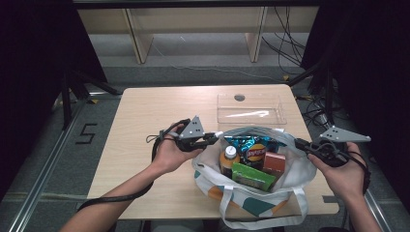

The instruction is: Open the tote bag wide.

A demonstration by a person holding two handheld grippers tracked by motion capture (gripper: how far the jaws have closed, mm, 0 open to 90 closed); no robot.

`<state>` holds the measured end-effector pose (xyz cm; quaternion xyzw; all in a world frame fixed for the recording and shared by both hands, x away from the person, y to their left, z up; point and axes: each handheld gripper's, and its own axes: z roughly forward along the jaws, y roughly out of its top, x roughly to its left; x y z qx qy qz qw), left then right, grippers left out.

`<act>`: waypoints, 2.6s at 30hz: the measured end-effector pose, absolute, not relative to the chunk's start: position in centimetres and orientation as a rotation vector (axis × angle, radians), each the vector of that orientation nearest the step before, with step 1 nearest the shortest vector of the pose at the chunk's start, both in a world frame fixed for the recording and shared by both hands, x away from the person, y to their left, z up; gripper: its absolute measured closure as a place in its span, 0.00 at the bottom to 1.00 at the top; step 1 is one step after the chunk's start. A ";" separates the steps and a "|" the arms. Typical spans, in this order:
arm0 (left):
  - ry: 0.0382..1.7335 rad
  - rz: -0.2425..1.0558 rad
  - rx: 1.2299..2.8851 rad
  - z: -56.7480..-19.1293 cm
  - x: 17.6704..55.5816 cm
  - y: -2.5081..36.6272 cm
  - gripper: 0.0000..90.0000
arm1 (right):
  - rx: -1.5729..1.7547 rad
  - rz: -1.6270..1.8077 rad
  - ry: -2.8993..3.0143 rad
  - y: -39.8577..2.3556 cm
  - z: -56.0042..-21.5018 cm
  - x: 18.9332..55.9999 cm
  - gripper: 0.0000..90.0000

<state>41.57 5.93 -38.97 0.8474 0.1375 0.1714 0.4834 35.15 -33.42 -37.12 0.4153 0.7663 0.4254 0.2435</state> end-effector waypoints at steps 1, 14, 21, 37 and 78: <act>0.326 0.417 2.072 -39.2 41.8 5.7 0.90 | 1.148 1.160 2.083 -33.3 -37.3 35.3 0.99; 0.369 0.402 2.102 -42.0 43.5 4.8 0.90 | 1.187 1.095 2.107 -33.1 -40.5 36.9 0.99; 0.383 0.389 2.126 -43.4 43.8 4.4 0.90 | 1.234 1.065 2.152 -33.0 -41.9 37.5 0.99; 0.405 0.364 2.139 -45.8 44.4 4.3 0.90 | 1.238 1.001 2.208 -33.5 -43.8 38.3 0.99; 0.054 0.154 2.022 -40.7 35.3 2.6 0.68 | 1.285 1.152 2.032 -34.3 -41.3 36.9 0.80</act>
